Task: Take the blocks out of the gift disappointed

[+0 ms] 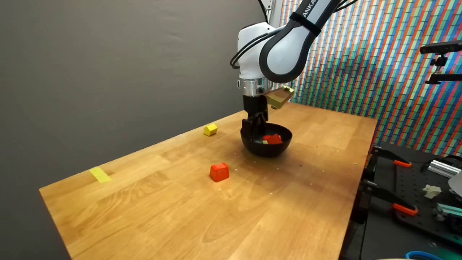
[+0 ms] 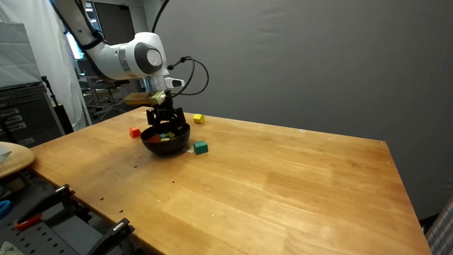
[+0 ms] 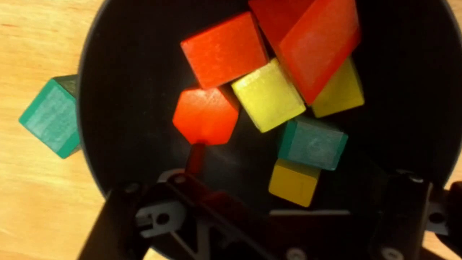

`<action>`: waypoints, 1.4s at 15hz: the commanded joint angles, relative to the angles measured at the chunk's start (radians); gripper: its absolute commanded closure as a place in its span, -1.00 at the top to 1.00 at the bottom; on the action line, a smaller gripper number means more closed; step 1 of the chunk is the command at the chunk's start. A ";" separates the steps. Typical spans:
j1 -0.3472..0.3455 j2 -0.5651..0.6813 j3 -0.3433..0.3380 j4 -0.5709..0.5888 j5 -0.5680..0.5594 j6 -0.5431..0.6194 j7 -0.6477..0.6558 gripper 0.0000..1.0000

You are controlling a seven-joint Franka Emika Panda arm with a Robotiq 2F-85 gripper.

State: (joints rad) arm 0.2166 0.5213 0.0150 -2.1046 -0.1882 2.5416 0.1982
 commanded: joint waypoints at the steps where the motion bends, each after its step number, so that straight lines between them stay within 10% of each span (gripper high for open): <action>1: 0.018 0.047 -0.017 0.056 -0.026 -0.014 0.002 0.88; 10: 0.035 0.067 -0.032 0.073 -0.048 -0.019 0.016 -0.66; 21: 0.058 -0.237 -0.061 -0.119 -0.155 0.005 0.046 -0.64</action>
State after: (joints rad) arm 0.2545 0.4735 -0.0299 -2.0888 -0.2918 2.5339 0.2128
